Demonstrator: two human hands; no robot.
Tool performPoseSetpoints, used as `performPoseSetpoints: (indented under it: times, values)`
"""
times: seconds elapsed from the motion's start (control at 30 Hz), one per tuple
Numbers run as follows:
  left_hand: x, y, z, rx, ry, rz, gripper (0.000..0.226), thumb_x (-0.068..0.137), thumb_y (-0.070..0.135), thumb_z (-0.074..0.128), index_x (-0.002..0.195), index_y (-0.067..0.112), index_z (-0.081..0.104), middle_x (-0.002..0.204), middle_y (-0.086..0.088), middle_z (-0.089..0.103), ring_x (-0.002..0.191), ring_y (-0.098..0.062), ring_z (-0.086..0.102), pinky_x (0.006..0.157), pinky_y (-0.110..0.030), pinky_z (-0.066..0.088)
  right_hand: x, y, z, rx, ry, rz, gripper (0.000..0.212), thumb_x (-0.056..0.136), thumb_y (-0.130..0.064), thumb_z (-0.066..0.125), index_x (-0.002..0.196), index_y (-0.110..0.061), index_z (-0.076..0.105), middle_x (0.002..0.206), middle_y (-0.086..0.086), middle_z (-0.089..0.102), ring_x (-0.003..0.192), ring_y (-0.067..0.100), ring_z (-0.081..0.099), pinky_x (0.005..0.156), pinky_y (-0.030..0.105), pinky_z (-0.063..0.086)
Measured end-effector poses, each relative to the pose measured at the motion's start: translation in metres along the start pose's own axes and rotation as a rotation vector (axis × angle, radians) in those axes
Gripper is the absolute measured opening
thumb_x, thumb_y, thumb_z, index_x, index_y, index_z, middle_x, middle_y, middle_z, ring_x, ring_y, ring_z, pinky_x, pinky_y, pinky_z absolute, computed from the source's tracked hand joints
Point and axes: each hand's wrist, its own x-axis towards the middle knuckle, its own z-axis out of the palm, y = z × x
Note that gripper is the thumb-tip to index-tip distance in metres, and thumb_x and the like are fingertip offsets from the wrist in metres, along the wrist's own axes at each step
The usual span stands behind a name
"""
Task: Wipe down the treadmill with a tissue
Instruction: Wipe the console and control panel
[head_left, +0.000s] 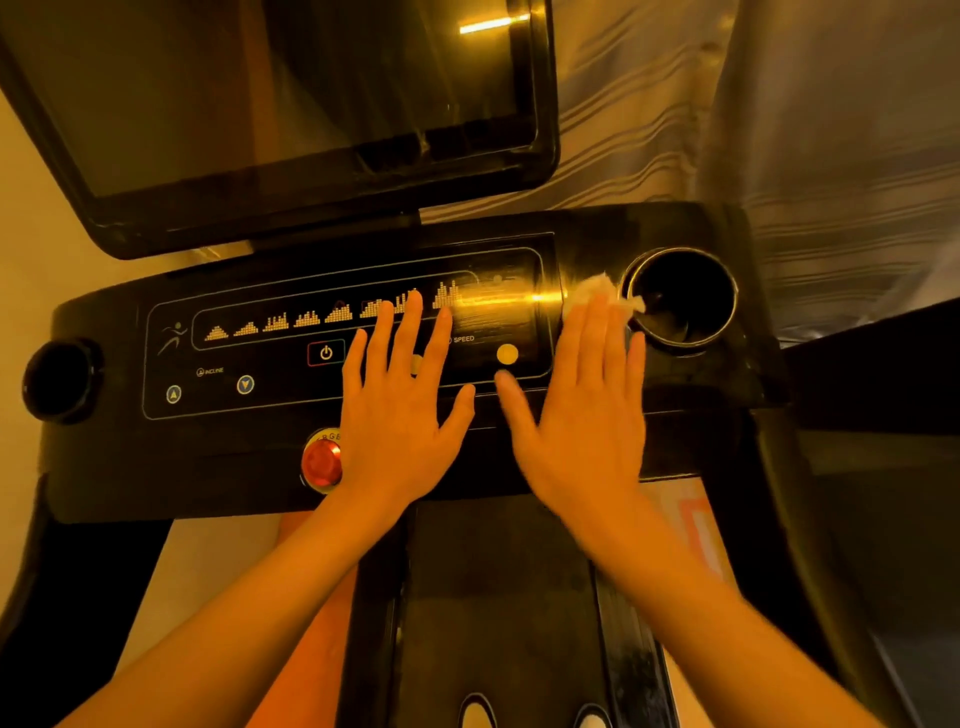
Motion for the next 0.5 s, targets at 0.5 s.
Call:
performPoseSetpoints:
  times: [0.5]
  values:
    - [0.001,0.0,0.002,0.007,0.005,-0.005,0.072,0.103,0.056,0.031,0.165,0.021,0.022,0.173,-0.01,0.011,0.16,-0.031,0.007,0.128,-0.053,0.014,0.05,-0.018,0.006,0.021,-0.01,-0.07,0.087,0.102,-0.068,0.006,0.165,-0.008,0.0,0.173,0.016,-0.005,0.16,0.031,-0.008,0.129,0.05,-0.005]
